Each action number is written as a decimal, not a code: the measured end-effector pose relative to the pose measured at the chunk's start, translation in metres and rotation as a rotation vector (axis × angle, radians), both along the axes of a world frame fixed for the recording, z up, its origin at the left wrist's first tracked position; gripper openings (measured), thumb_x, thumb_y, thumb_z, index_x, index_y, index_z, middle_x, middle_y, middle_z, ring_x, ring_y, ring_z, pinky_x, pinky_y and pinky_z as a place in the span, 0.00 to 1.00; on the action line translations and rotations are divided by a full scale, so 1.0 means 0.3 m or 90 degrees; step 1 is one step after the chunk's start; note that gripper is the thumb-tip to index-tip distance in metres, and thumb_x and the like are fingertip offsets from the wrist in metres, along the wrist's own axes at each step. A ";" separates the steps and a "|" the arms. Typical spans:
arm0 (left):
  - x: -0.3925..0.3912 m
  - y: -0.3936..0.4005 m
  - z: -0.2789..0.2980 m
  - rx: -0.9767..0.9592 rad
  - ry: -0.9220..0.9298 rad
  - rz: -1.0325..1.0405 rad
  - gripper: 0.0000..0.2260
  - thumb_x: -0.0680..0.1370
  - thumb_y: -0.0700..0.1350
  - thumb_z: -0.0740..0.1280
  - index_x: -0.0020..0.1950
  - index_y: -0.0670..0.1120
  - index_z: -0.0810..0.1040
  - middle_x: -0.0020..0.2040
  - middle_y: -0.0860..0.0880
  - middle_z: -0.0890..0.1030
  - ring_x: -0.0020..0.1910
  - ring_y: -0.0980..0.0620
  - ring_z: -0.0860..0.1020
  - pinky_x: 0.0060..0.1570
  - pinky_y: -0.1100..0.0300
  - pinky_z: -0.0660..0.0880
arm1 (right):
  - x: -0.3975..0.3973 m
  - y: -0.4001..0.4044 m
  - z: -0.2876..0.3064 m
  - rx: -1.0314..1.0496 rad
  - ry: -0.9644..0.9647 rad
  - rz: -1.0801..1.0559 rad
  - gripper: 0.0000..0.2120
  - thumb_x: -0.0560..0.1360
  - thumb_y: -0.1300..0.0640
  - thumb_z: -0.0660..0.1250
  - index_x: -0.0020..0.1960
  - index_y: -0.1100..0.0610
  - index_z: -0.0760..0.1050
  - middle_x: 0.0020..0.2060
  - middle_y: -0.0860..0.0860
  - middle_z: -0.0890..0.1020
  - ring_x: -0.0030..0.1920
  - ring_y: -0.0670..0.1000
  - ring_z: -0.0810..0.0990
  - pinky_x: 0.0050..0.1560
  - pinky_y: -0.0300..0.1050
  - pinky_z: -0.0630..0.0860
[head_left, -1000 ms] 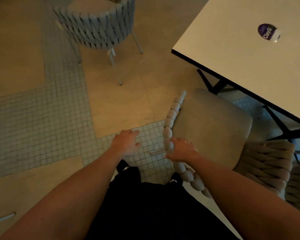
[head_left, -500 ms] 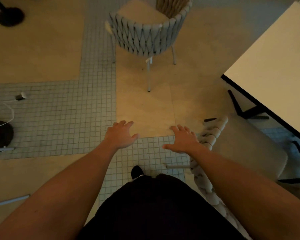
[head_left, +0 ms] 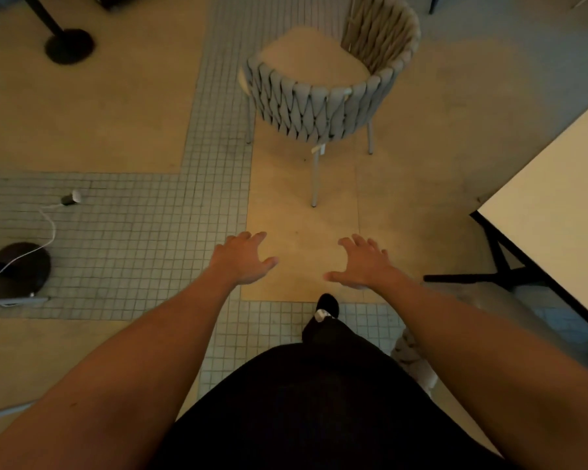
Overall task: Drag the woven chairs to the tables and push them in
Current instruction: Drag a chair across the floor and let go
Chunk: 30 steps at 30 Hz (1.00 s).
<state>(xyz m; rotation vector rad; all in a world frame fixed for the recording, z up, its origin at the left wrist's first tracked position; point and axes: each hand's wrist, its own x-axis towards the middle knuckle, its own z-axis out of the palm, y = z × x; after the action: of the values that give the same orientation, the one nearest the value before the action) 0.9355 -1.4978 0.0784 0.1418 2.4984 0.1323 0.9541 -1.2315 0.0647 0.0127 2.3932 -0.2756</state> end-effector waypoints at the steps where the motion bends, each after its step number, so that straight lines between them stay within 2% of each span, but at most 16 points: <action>1: -0.044 0.016 0.002 0.000 0.001 0.004 0.36 0.79 0.69 0.58 0.82 0.54 0.55 0.79 0.45 0.62 0.75 0.39 0.64 0.70 0.39 0.66 | -0.054 0.020 0.005 0.002 0.004 0.004 0.46 0.73 0.29 0.68 0.82 0.48 0.54 0.82 0.53 0.53 0.80 0.62 0.52 0.76 0.67 0.57; 12: -0.436 0.136 0.002 0.018 0.005 0.047 0.37 0.78 0.69 0.59 0.82 0.54 0.54 0.80 0.45 0.62 0.76 0.39 0.63 0.70 0.39 0.65 | -0.492 0.164 0.022 0.012 -0.001 0.047 0.47 0.73 0.29 0.67 0.82 0.49 0.54 0.81 0.54 0.55 0.80 0.63 0.53 0.76 0.67 0.56; 30: -1.241 0.053 -0.025 0.036 -0.022 0.016 0.38 0.78 0.69 0.60 0.83 0.54 0.53 0.81 0.45 0.59 0.77 0.40 0.61 0.72 0.41 0.64 | -1.226 0.071 0.007 0.015 -0.024 -0.013 0.47 0.72 0.28 0.68 0.82 0.49 0.54 0.81 0.53 0.56 0.80 0.61 0.54 0.76 0.68 0.56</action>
<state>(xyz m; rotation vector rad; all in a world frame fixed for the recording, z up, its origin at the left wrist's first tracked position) 0.5633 -1.4819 0.0710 0.1297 2.4639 0.2134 0.5862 -1.2103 0.0668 0.0530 2.3600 -0.2542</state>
